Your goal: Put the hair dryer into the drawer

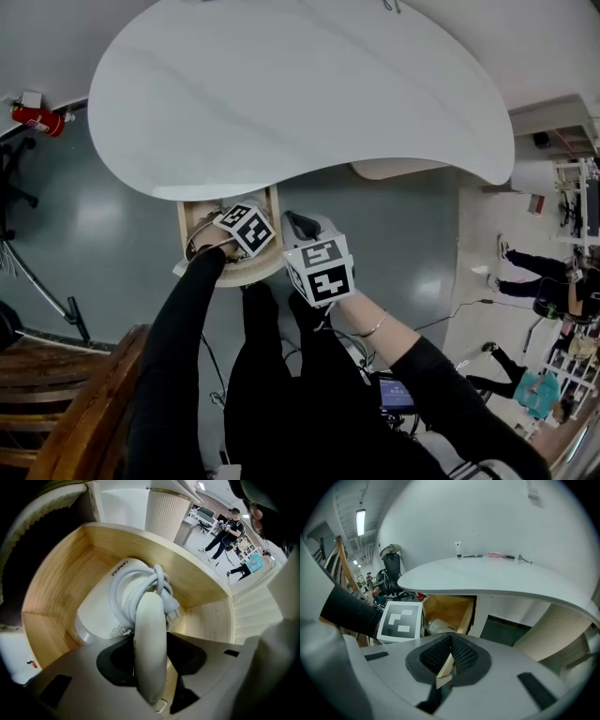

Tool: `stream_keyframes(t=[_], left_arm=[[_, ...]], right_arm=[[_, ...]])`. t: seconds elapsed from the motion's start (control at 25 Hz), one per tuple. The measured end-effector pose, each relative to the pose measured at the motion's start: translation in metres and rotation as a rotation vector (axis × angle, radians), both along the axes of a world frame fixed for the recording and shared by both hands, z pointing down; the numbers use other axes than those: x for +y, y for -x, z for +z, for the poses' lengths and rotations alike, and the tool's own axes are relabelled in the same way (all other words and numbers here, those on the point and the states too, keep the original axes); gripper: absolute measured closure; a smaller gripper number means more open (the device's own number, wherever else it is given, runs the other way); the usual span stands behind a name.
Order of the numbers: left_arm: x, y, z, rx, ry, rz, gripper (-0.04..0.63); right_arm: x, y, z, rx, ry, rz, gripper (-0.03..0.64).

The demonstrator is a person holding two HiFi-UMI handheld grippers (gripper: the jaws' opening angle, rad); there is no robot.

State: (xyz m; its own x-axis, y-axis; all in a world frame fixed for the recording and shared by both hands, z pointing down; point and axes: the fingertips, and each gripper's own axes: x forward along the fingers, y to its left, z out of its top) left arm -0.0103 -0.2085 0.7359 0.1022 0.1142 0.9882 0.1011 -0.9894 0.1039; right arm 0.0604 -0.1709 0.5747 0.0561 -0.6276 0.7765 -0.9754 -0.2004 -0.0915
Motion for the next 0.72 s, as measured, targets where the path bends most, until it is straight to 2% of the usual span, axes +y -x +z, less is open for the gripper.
stream_keyframes(t=[0.24, 0.56, 0.72], left_arm=[[-0.010, -0.004, -0.012, 0.046, -0.036, -0.046, 0.391], [-0.018, -0.006, -0.027, 0.100, -0.126, -0.042, 0.383], [-0.019, -0.009, -0.037, 0.136, -0.132, -0.054, 0.383]], right_arm=[[0.003, -0.001, -0.003, 0.014, -0.010, 0.006, 0.615], [0.001, 0.000, -0.013, 0.031, -0.032, 0.001, 0.615], [0.000, 0.001, -0.019, 0.034, -0.041, -0.006, 0.615]])
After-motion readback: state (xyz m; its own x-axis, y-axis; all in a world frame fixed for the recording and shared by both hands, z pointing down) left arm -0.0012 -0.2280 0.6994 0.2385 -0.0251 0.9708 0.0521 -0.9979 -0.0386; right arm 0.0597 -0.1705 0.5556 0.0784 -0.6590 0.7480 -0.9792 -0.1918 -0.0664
